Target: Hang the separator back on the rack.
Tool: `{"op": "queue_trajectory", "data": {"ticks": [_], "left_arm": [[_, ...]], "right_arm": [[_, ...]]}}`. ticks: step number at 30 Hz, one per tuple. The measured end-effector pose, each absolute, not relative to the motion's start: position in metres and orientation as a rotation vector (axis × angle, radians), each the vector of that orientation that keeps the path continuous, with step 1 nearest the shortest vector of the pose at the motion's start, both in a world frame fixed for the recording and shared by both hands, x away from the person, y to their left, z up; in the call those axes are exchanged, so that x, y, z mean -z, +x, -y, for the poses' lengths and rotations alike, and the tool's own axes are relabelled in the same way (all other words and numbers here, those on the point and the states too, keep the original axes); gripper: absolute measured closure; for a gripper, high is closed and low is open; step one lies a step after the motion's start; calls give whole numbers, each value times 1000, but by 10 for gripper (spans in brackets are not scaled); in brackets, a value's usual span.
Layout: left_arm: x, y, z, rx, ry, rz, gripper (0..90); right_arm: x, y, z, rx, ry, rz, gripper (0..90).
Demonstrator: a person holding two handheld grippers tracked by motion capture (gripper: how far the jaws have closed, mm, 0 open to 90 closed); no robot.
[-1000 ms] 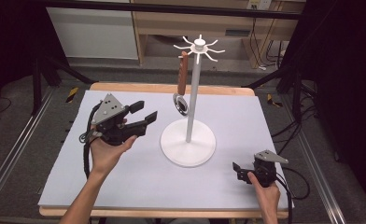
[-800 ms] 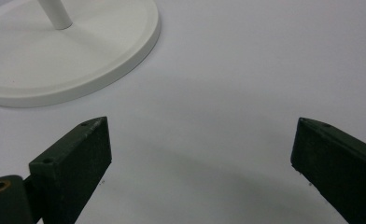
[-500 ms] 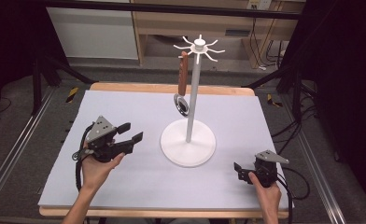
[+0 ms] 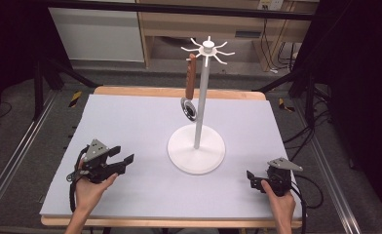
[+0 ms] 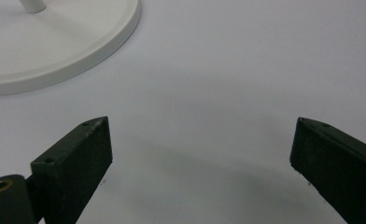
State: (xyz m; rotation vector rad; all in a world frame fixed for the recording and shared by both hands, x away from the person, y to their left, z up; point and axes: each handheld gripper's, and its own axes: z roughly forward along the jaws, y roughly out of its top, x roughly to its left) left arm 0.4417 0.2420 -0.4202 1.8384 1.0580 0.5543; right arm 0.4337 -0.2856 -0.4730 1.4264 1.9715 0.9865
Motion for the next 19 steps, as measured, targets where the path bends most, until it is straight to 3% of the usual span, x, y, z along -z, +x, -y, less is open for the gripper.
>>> {"op": "queue_trajectory", "data": {"ticks": [19], "left_arm": [[453,441,-284,-604,1874,-1214,362]], "right_arm": [[477,433,291,-916,1463,-1996,66]]}}
